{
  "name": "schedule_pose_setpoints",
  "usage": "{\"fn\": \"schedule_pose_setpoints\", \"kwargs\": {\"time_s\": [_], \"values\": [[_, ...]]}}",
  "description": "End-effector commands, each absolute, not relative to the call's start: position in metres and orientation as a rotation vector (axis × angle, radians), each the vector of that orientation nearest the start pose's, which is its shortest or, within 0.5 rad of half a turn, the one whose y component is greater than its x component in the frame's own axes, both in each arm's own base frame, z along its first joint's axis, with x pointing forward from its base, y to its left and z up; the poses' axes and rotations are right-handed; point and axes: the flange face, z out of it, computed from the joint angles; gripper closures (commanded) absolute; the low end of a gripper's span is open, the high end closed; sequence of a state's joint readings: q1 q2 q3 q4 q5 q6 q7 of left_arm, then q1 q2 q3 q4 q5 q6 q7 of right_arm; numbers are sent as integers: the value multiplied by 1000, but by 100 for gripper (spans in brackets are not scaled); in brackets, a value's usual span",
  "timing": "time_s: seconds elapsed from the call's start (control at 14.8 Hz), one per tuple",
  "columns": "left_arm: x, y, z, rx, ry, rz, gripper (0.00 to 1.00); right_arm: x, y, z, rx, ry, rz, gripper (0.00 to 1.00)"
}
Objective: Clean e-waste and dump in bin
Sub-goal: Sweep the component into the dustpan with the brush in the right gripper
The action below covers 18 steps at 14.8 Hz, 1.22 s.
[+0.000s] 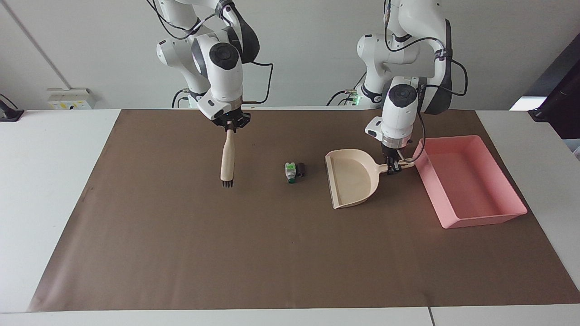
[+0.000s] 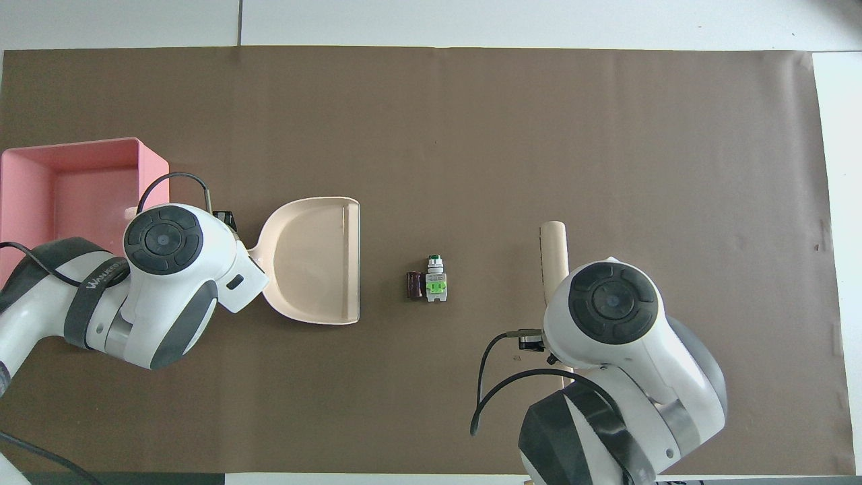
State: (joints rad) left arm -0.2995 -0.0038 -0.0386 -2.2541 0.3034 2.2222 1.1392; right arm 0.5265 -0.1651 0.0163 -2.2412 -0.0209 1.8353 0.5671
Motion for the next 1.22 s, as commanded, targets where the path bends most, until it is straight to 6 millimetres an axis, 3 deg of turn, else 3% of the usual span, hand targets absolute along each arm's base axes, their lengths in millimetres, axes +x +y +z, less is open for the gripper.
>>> {"fn": "schedule_pose_setpoints", "kwargs": {"time_s": [0.0,0.2,0.34,0.61,0.74,0.95,1.15], "values": [[485,-182,370,-1917,2173,205,100,388,268,402,-3277,16,313,100],[474,-201,368,-1971,2117,215,100,379,295,389,-3283,-35,295,100],[472,-204,366,-1984,2102,225,100,378,301,386,-3260,-32,314,100],[458,-222,362,-1942,2141,240,100,383,334,365,-3274,-98,361,100],[452,-221,359,-1935,2148,246,100,384,340,360,-3278,-99,374,100],[449,-220,356,-1933,2152,250,100,384,385,340,-3258,-93,408,100],[446,-219,352,-1929,2159,259,100,392,415,342,-3192,-76,439,100]]}}
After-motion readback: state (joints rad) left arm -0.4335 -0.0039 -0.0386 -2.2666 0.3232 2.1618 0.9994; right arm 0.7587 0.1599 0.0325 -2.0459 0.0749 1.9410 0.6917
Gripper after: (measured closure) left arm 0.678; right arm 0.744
